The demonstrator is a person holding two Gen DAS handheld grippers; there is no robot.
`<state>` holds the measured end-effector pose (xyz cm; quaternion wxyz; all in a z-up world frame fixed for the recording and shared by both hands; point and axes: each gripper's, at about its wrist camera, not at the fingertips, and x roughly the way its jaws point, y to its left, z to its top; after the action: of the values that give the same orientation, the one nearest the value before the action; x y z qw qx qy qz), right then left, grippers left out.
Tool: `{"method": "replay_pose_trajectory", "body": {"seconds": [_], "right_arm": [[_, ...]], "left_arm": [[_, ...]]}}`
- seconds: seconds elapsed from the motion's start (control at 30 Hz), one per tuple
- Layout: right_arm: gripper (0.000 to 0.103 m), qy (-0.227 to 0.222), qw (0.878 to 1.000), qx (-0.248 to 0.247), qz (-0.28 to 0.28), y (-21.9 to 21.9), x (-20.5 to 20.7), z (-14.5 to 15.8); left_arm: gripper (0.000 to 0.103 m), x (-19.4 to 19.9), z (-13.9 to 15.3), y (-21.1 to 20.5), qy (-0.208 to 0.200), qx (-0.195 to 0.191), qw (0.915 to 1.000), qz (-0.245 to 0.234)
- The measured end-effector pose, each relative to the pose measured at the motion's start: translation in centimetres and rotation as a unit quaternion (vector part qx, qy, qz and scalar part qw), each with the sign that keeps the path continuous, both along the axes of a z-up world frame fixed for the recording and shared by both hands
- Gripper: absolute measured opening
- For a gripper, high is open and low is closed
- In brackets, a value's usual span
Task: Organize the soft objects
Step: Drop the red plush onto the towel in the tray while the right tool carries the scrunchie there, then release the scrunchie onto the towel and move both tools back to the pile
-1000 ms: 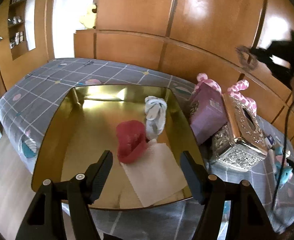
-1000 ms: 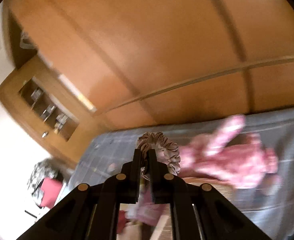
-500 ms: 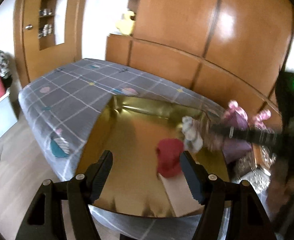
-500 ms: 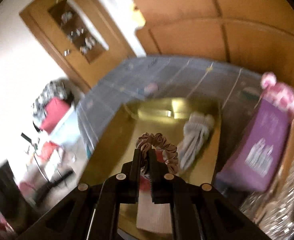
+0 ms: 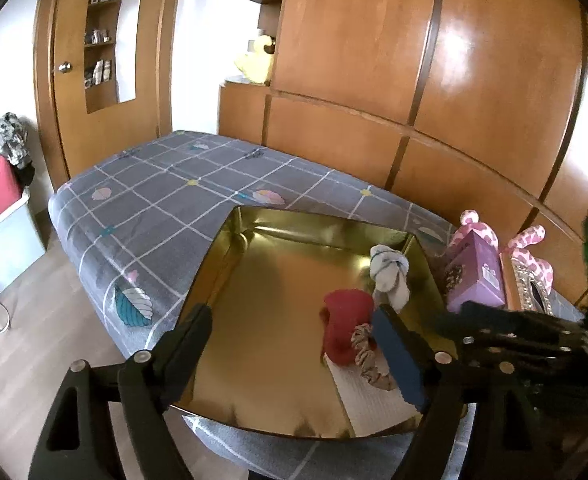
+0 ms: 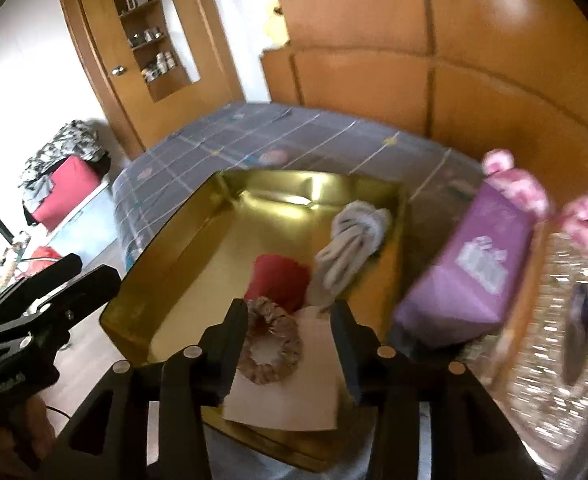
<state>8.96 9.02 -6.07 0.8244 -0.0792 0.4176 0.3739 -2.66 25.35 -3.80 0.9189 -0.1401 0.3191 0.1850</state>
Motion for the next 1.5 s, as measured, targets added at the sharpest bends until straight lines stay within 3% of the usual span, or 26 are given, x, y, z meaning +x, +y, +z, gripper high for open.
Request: {"method": "replay_pose_trajectory", "body": {"seconds": [0.13,0.3,0.47,0.77,1.07,1.17,1.27,1.5], "right_arm": [[0.044,-0.05,0.998,-0.008,-0.03,-2.6,-1.0,1.5],[0.044,-0.083,0.994,-0.021,-0.071,-7.0,-1.6,2.2],[0.044,-0.088,0.989,-0.033,-0.116,-12.1,-1.4,2.1],[0.044,-0.077,0.976,-0.05,-0.2,-20.4,-0.9,1.1],[0.044,-0.097,0.949,-0.065,-0.294,-29.6,-0.7,2.4],[0.044,-0.11,0.933,-0.072,-0.336,-33.5,-0.7,2.9],[0.044,-0.114,0.908,-0.075,-0.397,-38.4,-0.5,3.2],[0.044,-0.098,0.819,-0.065,-0.562,-50.8,-1.4,1.2]], "left_arm": [[0.086,0.0,0.2,-0.8,-0.002,0.003,0.9999,-0.013],[0.091,0.0,0.3,-2.1,-0.005,0.009,0.9995,-0.03],[0.096,0.0,0.7,-3.5,-0.009,0.017,0.9988,-0.046],[0.097,0.5,1.6,-6.4,-0.009,0.034,0.9958,-0.084],[0.097,1.9,2.7,-11.1,-0.013,0.061,0.9867,-0.15],[0.097,2.5,3.0,-13.0,-0.015,0.061,0.9806,-0.186],[0.097,3.1,3.5,-15.6,-0.02,0.068,0.9714,-0.227],[0.097,5.2,3.4,-22.9,-0.004,0.083,0.9424,-0.324]]}}
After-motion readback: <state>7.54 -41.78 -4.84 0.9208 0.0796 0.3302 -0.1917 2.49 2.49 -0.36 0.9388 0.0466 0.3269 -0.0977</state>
